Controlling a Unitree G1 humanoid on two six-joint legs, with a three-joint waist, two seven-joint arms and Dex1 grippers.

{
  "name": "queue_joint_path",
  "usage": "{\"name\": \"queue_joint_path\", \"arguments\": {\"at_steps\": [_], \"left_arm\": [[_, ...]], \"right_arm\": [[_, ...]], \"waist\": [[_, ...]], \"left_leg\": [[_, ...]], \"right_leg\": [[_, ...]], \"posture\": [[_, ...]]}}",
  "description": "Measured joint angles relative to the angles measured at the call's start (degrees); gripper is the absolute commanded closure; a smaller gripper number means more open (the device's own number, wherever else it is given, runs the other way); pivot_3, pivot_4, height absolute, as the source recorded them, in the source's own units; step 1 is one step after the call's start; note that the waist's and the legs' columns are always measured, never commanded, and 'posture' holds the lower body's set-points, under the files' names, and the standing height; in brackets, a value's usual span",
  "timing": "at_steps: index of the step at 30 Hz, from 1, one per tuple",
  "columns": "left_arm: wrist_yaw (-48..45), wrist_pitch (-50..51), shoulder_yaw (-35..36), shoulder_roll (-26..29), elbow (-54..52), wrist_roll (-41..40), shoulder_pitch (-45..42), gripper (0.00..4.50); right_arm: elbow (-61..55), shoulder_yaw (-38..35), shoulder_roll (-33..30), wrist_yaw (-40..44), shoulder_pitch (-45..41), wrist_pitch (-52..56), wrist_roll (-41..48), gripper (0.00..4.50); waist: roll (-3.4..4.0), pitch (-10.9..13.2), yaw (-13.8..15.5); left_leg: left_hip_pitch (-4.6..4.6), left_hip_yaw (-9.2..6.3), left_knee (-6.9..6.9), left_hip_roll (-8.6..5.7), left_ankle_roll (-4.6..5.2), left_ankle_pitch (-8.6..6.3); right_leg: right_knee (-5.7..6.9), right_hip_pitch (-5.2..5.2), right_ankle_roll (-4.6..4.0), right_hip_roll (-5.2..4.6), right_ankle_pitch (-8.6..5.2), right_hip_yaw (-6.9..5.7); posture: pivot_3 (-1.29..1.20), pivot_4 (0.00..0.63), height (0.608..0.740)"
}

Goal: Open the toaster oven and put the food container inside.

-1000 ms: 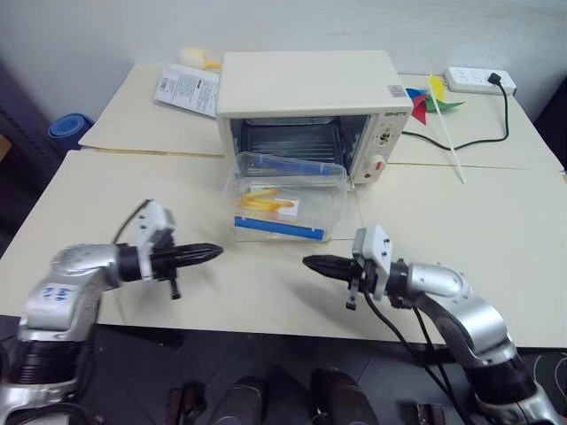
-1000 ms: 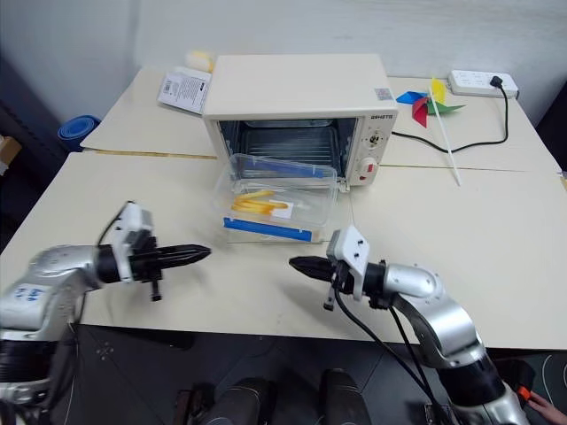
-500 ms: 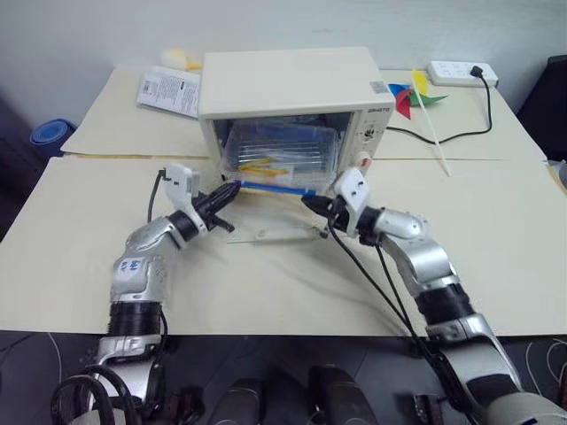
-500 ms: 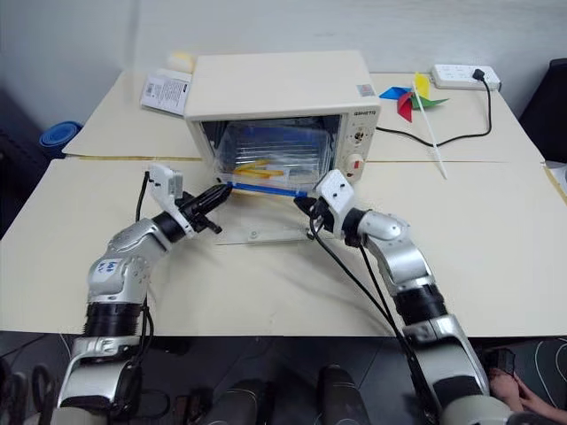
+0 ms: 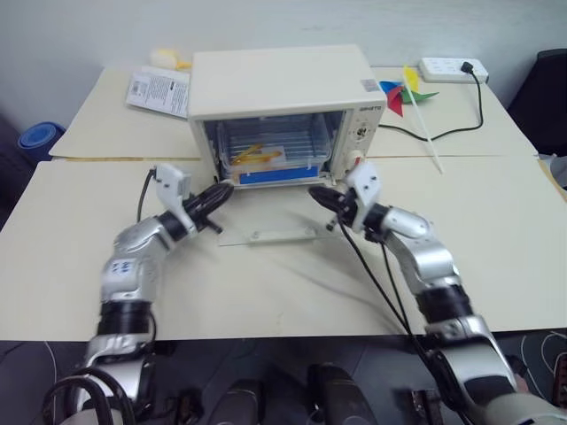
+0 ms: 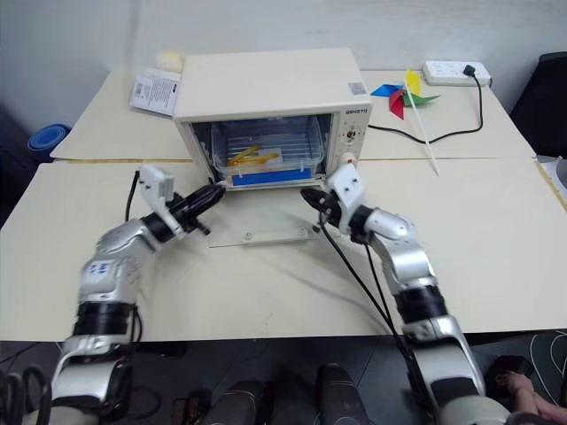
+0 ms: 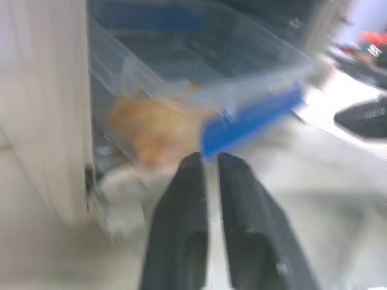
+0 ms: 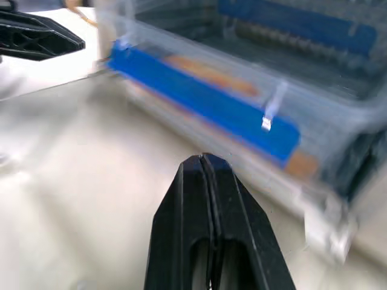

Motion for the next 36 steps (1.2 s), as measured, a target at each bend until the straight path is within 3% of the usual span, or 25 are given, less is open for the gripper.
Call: {"name": "queue_joint_path", "arguments": {"at_steps": [5, 9, 14, 19, 28, 31, 34, 36], "left_arm": [[-17.5, -2.6, 4.0, 15.9, 0.3, -1.3, 9.9, 1.54], [-28.2, -7.1, 5.9, 18.1, -1.4, -3.4, 12.7, 0.31], [-31.0, -8.4, 5.8, 15.6, -6.1, -5.4, 13.7, 0.31], [-24.9, -5.8, 6.6, 10.3, -9.1, -8.5, 14.1, 0.31], [-10.7, -7.6, 12.4, 5.2, -10.7, -7.7, 17.1, 0.31], [-9.2, -11.0, 12.4, 5.4, -10.6, -4.1, 19.7, 0.3], [-8.6, -15.9, 12.6, 7.2, -9.7, 1.2, 25.7, 0.3], [-8.2, -17.2, 12.6, 7.2, -9.0, 2.6, 27.8, 0.3]], "right_arm": [[3.3, -3.5, -11.2, 8.4, 6.1, -2.3, -0.4, 4.5], [13.4, -0.8, -11.3, 13.6, 6.2, -11.4, -4.1, 4.5], [21.4, -0.6, -4.4, 15.2, 1.5, -17.7, -4.7, 4.5], [23.1, -2.1, 3.9, 15.5, -0.6, -21.4, -1.1, 4.5], [10.3, -10.9, 7.2, 14.2, -2.6, -17.4, 13.0, 4.5], [4.0, -11.8, 4.3, 13.9, -1.3, -11.7, 15.9, 3.95], [-1.4, -9.1, -5.0, 20.8, 7.6, -11.5, 12.6, 2.99], [-1.3, -8.3, -7.7, 23.8, 11.8, -13.4, 10.2, 2.34]], "waist": [[0.01, 0.0, 0.6], [0.07, 0.0, 0.8], [0.07, 0.0, 0.1], [0.07, 0.0, 0.1], [0.08, 0.0, 0.5], [0.09, 0.0, 0.6], [0.12, 0.0, 0.9], [0.11, 0.0, 1.3]], "left_leg": [[-0.13, 0.03, 0.08, -0.01, -0.03, 0.03], [-0.12, 0.06, 0.09, -0.03, 0.02, 0.06], [-0.09, 0.1, 0.03, 0.09, -0.05, 0.08], [-0.21, 0.1, 0.08, 0.09, -0.08, 0.08], [-0.22, 0.06, 0.1, 0.06, -0.08, 0.08], [-0.23, 0.08, 0.08, 0.06, -0.08, 0.08], [-0.23, 0.08, -0.05, 0.03, 0.03, 0.02], [-0.26, 0.15, 0.07, 0.01, 0.07, -0.01]], "right_leg": [[-0.13, -0.1, -0.07, -0.01, 0.02, 0.0], [-0.15, -0.06, -0.11, -0.08, 0.05, 0.0], [-0.09, -0.13, -0.14, 0.03, 0.06, 0.02], [0.02, -0.3, -0.15, 0.05, 0.07, 0.01], [0.03, -0.29, -0.15, 0.03, 0.07, 0.0], [0.0, -0.3, -0.15, 0.03, 0.07, 0.02], [-0.14, -0.28, -0.15, -0.01, 0.07, 0.02], [-0.17, -0.24, -0.15, -0.03, 0.07, 0.05]], "posture": [[0.0, 0.15, 0.74], [0.0, 0.15, 0.74], [0.0, 0.15, 0.74], [0.0, 0.15, 0.74], [0.0, 0.15, 0.74], [0.0, 0.15, 0.74], [0.0, 0.15, 0.74], [0.0, 0.15, 0.74]]}}
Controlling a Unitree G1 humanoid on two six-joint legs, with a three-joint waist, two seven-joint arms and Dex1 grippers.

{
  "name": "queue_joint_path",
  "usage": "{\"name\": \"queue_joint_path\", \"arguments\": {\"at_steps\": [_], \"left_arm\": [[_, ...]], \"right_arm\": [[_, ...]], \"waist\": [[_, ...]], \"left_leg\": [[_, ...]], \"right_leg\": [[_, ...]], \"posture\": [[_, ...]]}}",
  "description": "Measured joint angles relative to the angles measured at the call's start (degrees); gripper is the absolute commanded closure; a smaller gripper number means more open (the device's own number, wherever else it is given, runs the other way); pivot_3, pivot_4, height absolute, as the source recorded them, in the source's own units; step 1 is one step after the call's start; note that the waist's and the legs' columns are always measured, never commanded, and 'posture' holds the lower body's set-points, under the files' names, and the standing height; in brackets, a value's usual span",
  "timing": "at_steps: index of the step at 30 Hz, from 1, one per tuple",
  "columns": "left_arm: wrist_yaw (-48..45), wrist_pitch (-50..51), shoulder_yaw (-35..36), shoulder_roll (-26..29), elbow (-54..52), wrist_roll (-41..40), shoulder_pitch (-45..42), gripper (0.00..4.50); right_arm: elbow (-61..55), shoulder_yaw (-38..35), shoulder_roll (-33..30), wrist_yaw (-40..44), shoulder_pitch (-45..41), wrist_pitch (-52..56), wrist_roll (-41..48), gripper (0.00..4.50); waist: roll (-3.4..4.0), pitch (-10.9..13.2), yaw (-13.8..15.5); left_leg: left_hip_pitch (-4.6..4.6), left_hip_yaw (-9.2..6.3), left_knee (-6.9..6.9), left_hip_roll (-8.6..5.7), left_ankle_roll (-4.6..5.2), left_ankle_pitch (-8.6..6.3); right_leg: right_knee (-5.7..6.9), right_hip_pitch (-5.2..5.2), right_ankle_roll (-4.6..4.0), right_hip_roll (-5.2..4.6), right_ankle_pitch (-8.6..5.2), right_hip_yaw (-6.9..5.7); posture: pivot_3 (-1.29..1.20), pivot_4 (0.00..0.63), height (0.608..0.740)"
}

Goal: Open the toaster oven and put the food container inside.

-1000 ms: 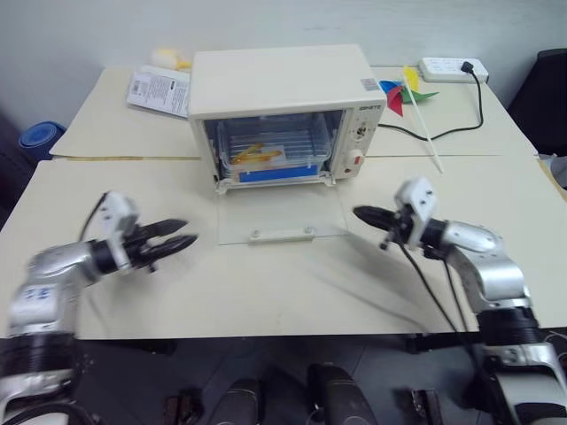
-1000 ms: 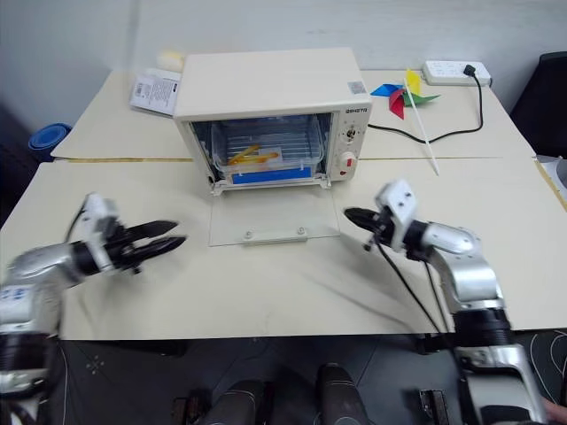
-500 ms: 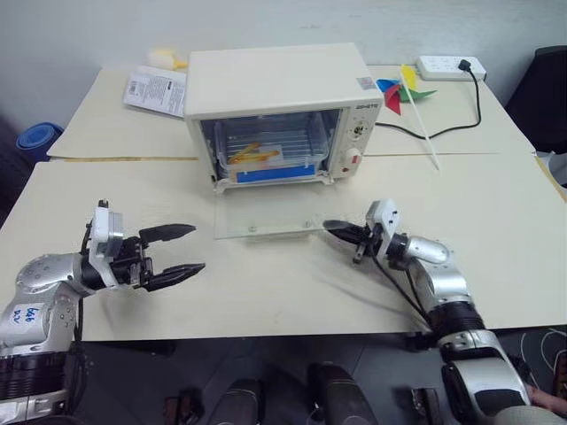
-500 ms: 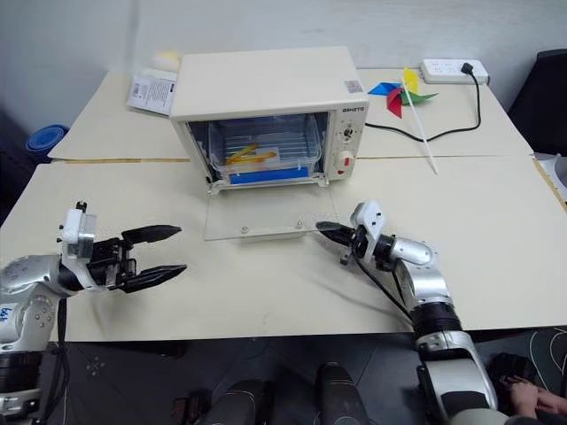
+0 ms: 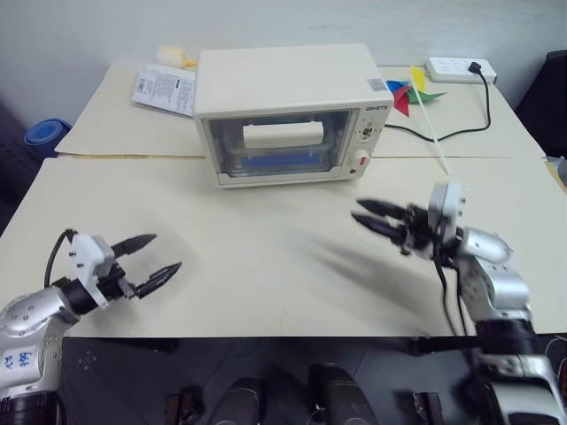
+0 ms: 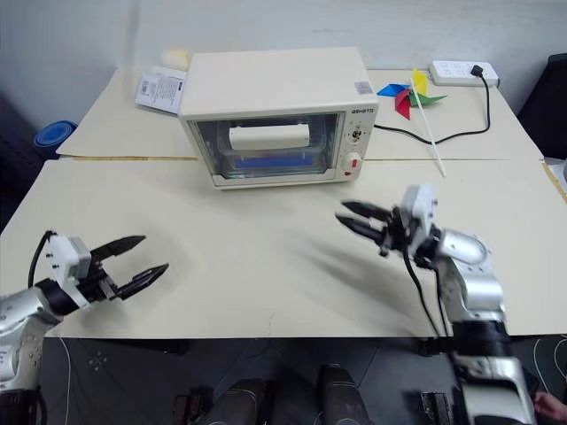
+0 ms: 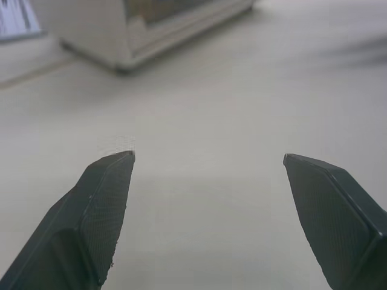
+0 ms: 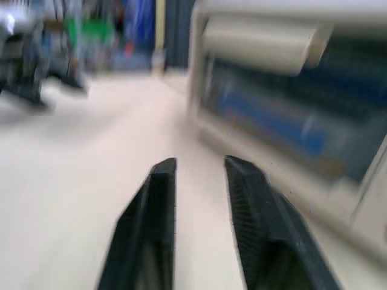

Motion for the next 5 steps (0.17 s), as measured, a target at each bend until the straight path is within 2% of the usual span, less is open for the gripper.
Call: {"name": "queue_joint_path", "arguments": {"at_steps": [5], "left_arm": [[1.7, -0.7, 0.0, -0.7, -3.1, 0.1, 2.8, 0.3]], "right_arm": [[1.1, 0.5, -1.0, 3.0, 4.3, -4.3, -2.4, 0.63]], "waist": [[0.0, 0.0, 0.0]], "left_leg": [[0.3, 0.13, 0.03, 0.06, -0.01, 0.01]], "right_leg": [[0.08, 0.23, 0.02, 0.0, 0.01, 0.03]], "posture": [[0.0, 0.15, 0.74]]}}
